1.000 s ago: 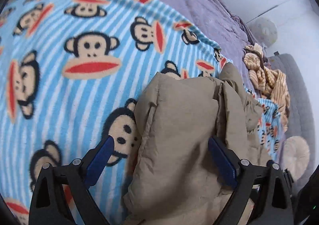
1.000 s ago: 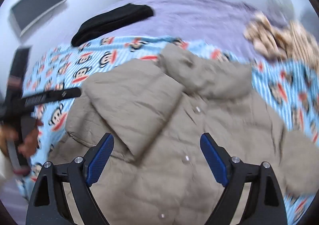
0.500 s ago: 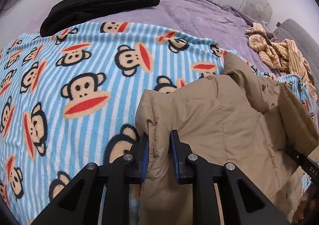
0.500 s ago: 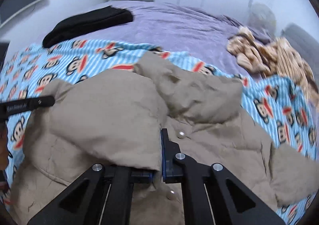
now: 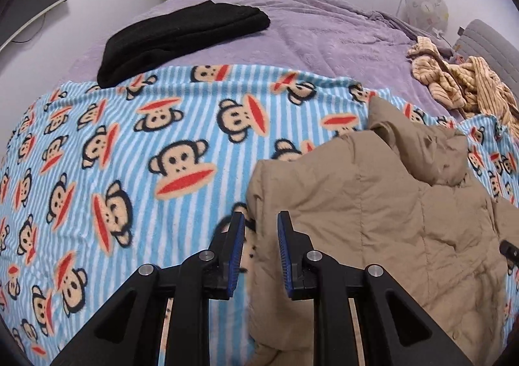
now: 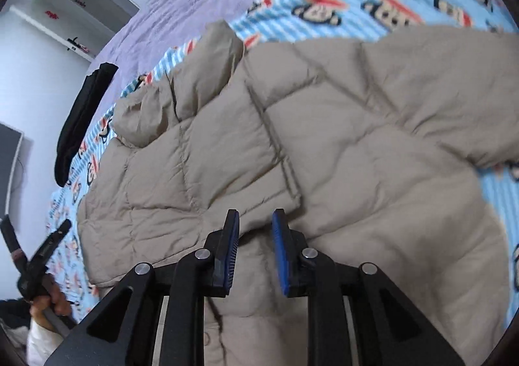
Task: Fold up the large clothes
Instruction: 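Grasp the jacket side edge with the left tool and fold it toward the center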
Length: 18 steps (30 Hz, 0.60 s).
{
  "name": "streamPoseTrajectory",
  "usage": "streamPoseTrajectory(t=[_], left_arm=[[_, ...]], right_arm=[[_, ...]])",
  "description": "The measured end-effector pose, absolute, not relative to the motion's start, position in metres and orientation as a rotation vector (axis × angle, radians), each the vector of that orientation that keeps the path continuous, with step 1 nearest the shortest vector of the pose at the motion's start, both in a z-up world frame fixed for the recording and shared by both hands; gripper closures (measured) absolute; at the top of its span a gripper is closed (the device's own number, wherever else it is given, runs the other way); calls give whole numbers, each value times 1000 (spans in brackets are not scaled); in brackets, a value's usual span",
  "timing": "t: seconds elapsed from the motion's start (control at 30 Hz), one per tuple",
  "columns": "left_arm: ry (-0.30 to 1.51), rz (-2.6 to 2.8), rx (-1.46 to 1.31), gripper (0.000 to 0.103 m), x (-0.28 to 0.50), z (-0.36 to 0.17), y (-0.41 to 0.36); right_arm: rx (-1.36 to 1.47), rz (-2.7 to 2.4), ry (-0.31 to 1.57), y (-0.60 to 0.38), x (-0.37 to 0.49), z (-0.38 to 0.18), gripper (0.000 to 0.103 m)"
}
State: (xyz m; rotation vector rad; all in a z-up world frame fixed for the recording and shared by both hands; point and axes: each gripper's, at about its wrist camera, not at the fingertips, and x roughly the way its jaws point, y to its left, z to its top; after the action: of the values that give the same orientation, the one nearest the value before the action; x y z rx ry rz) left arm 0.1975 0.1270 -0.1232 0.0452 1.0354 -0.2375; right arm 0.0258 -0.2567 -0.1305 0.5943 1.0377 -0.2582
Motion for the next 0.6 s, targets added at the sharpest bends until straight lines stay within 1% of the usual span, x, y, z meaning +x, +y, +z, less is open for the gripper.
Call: streamPoseTrajectory(t=[0.1,0.2,0.23,0.3,0.47,0.53,0.57,0.6], left_arm=[[1102,-227,112,81,183,-151,110],[1127,-194,148,81,176,-178,101],[1132,-187,154,81,176,-182,100],[1128,-173,162,81,174,-178,97],[1142,-184,175,81,168,-161,89],[1142,-200,180,80,162,-153,82],[1142,-208,182,80,158,-150,78],[1144,-222,180,69,155,-147,73]], right_arm=[[477,-198,1025,-246,42,-123,80],[439,-165,1099,-237,63,-148,80],[438,-174,1149,-237,69,-163,80],[482,-181,1198,-241,70,-182,80],[581,-165,1172,-262,49,-173,79],[639,-155,1167,-272,37,-171,70],[672,-158,1159,-279,29,-168,61],[693,-163,1150,-283,22,-166,55]])
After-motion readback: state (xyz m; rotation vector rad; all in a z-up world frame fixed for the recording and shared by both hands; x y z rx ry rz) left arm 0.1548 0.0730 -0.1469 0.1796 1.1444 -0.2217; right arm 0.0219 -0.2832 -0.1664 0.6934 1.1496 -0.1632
